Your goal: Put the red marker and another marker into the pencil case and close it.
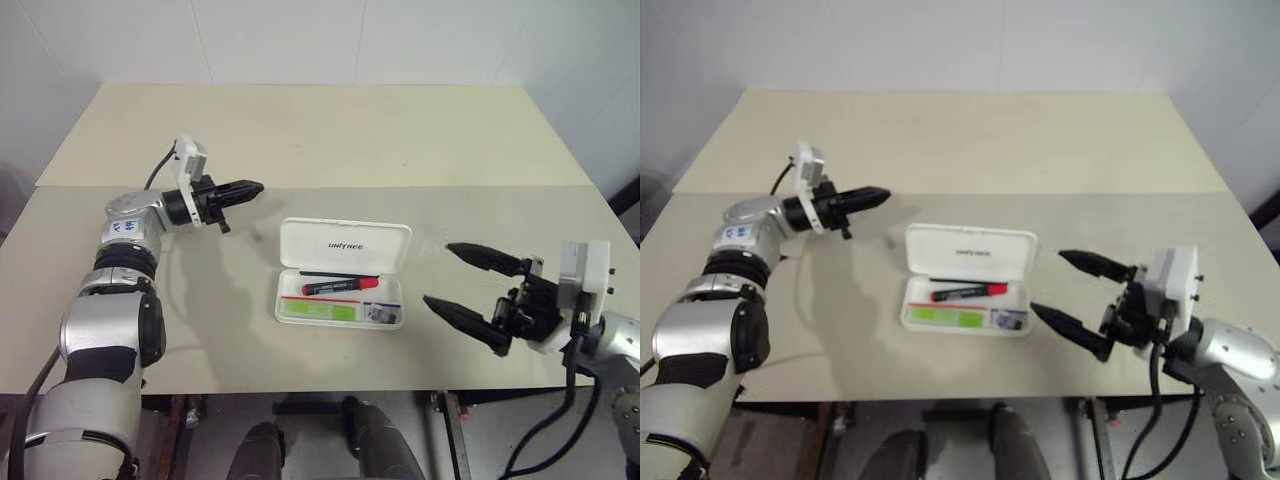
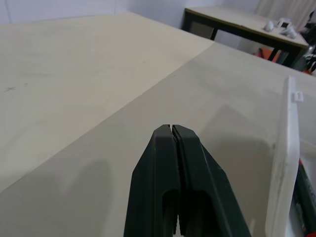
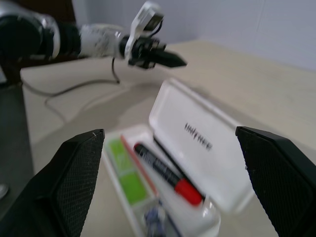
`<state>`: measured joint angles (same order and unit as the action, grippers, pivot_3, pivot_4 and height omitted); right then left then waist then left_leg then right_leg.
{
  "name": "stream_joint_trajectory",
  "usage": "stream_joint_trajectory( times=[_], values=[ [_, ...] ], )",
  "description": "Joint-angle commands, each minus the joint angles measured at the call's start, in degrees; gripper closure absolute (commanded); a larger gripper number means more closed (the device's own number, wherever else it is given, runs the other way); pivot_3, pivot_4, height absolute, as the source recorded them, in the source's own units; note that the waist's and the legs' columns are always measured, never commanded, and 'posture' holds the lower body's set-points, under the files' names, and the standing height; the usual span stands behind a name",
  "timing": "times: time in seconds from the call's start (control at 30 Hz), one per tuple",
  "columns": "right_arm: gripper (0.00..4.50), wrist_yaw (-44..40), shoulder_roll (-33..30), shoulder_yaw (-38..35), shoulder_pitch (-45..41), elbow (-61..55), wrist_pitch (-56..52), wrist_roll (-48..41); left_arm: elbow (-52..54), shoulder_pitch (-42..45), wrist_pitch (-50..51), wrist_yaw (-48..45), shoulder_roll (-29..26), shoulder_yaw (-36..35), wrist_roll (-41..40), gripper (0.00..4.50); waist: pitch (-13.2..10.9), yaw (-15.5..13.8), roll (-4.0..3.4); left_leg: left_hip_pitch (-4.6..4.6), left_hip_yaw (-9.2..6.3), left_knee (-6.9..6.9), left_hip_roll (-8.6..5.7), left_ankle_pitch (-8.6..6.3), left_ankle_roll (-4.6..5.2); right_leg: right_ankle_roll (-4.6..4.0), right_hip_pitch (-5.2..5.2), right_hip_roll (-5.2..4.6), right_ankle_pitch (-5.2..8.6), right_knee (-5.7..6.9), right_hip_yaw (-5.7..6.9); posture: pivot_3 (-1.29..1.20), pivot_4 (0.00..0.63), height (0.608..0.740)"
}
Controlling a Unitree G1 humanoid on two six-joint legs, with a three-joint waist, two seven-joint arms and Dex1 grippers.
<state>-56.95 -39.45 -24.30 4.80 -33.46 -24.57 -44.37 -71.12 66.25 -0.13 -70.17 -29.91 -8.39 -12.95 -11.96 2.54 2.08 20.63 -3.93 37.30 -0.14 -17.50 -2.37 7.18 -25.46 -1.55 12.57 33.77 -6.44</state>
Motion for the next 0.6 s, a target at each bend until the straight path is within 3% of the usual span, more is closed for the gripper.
stream_joint_trajectory(
  times=[0.03,0.37,0.6],
  values=[
    [0.0,-1.32,-1.15,-2.25,0.96,-0.19,2.54,-0.29,-1.05,3.0,0.59,0.87,0.29,-0.85,0.79,4.47,0.0,0.08,0.01,0.0,0.0,0.01,0.0,0.0,0.0,0.0,0.0,0.0,0.0,0.02,0.0,0.0,0.15,0.74],
    [0.0,-2.33,-2.0,-5.38,6.62,-2.41,3.55,-1.88,-4.63,5.88,16.75,0.9,2.16,0.38,4.65,4.47,-0.02,-0.11,0.04,-0.02,0.01,0.11,-0.03,0.0,0.0,0.0,0.05,0.01,0.0,0.06,-0.03,0.0,0.15,0.74],
    [0.0,-1.7,-2.3,-6.57,8.12,-3.46,3.7,-2.34,-5.1,7.37,26.73,-5.26,2.73,-0.81,3.92,4.47,-0.02,-0.22,0.04,-0.03,0.01,0.19,-0.04,0.0,-0.01,0.0,0.05,0.01,0.0,0.11,-0.03,0.0,0.15,0.74]
  ],
)
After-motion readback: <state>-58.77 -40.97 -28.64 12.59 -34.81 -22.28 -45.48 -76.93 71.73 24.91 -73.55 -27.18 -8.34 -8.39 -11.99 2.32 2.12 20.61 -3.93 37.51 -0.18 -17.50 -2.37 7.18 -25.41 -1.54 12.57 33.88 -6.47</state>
